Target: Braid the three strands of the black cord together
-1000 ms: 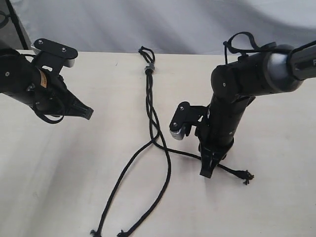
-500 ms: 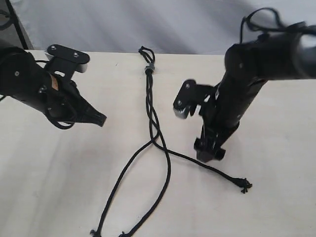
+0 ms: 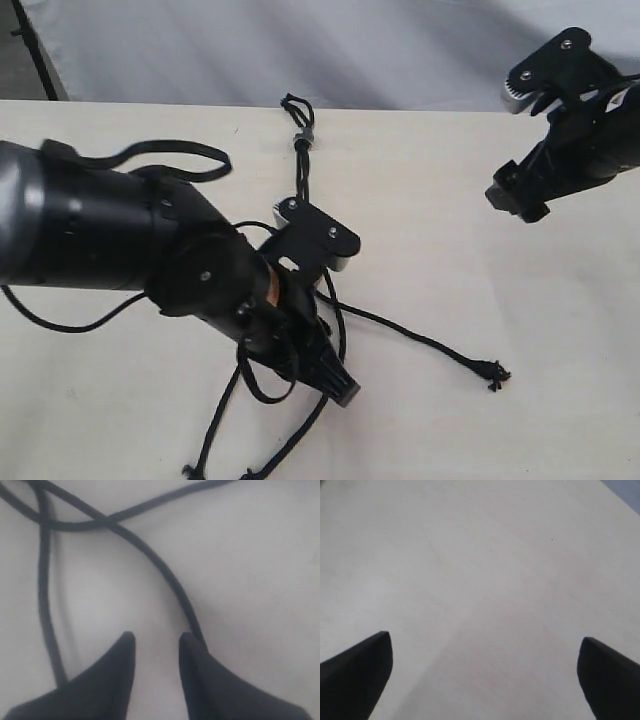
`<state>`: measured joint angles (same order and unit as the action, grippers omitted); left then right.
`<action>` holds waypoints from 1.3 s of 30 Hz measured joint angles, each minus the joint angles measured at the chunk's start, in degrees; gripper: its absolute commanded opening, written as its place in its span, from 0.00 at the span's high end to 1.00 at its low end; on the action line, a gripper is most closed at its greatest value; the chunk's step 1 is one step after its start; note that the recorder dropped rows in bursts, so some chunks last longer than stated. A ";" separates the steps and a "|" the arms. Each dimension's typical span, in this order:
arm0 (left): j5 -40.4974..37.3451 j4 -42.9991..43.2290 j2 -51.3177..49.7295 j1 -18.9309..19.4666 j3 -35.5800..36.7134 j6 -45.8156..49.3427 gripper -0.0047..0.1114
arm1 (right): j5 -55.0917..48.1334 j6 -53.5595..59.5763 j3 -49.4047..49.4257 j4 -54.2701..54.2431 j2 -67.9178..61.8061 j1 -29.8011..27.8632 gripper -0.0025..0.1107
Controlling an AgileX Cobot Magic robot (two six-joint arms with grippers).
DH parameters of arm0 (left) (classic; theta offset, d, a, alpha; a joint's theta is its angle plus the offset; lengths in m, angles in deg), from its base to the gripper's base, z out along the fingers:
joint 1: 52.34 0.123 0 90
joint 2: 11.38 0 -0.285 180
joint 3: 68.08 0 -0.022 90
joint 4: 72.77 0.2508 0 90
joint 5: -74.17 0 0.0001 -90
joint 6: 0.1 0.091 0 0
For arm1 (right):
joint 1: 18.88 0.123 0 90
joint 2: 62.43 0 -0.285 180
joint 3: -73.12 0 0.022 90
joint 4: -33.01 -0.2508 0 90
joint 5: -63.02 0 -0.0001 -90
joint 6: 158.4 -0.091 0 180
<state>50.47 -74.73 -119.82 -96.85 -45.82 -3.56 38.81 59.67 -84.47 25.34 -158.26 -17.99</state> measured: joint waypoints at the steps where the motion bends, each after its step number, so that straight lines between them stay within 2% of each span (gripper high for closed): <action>1: -0.14 0.00 -1.07 -0.46 -0.72 -0.14 0.63 | 0.24 0.00 0.02 -0.36 0.00 -0.51 0.16; 10: -4.31 0.00 -10.88 -2.92 -7.45 -2.88 0.63 | 1.24 -0.22 0.29 -1.86 0.13 -1.06 0.16; 12: -5.24 0.12 -11.85 -2.92 -8.74 -3.16 0.73 | 1.24 -0.22 0.29 -1.96 0.13 -1.06 0.16; 13: -5.24 0.32 -12.00 -3.04 -8.87 -3.16 0.89 | 1.24 -0.22 0.29 -1.96 0.13 -1.06 0.16; 14: -5.33 1.52 -12.11 -3.12 -8.89 -3.16 0.96 | 1.24 -0.22 0.29 -1.96 0.13 -1.06 0.16; 17: -5.75 1.96 -12.18 -3.46 -9.37 -2.80 0.96 | 1.24 -0.22 0.29 -1.96 0.13 -1.06 0.16; 19: -9.05 3.65 -11.54 -3.46 -10.01 -1.78 0.96 | 1.24 -0.22 0.29 -1.96 0.13 -1.06 0.16; 21: -11.84 9.30 -8.39 -2.68 -10.71 -1.22 0.96 | 1.24 -0.22 0.29 -2.10 0.13 -1.06 0.16; 24: -12.94 16.62 -5.65 1.15 -11.26 -0.03 0.96 | 1.24 -0.22 0.29 -2.10 0.13 -1.06 0.16; 29: -10.99 19.68 -8.00 9.64 -10.61 1.60 0.96 | 1.24 -0.22 0.29 -2.10 0.13 -1.06 0.16; 34: -8.42 20.00 -12.29 11.86 -9.24 2.53 0.96 | 1.24 -0.22 0.29 -2.20 0.13 -1.06 0.16; 39: -8.18 16.63 -12.54 11.11 -9.24 3.14 0.96 | 1.24 -0.22 0.29 -2.20 0.13 -1.06 0.16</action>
<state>42.29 -58.10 -132.35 -85.74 -55.06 -0.42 40.05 59.45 -84.18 23.14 -158.12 -19.05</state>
